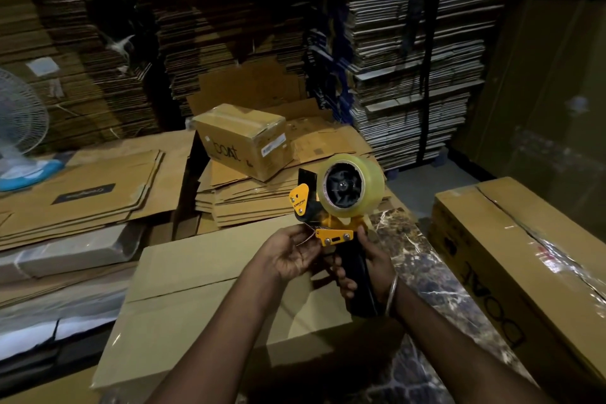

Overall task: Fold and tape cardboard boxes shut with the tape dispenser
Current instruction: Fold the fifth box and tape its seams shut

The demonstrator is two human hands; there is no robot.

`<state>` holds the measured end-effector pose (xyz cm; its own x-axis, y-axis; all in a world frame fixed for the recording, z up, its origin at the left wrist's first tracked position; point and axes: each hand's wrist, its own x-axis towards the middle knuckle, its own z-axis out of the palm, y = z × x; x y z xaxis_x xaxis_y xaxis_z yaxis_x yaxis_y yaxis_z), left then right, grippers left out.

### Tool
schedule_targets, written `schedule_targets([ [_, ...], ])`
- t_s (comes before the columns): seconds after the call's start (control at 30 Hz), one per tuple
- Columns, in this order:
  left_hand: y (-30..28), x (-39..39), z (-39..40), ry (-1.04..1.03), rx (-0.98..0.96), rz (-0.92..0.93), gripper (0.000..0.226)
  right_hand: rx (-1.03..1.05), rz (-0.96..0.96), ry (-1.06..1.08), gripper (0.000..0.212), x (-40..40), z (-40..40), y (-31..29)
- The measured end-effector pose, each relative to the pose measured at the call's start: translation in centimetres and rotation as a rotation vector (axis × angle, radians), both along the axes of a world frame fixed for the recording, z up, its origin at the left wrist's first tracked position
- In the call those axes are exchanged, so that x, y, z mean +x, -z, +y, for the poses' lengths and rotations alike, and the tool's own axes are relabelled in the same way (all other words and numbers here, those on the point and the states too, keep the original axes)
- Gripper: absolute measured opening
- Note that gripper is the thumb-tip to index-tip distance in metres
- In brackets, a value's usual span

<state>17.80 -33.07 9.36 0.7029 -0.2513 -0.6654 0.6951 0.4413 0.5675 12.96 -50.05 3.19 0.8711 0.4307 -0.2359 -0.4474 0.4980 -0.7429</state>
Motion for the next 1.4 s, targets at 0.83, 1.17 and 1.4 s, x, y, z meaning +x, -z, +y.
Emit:
schedule_targets([
  [0.83, 1.5, -1.0, -3.4, -0.078, 0.304, -0.427, 0.013, 0.143, 0.100, 0.147, 0.075, 0.3, -0.2, -0.9],
  [1.17, 1.7, -0.6, -3.2, -0.013, 0.417, -0.563, 0.015, 0.153, 0.079, 0.186, 0.076, 0.4, -0.3, -0.6],
  [1.4, 2.0, 0.1, -2.0, 0.145, 0.788, -0.694, 0.015, 0.133, 0.067, 0.163, 0.075, 0.4, -0.3, -0.3],
])
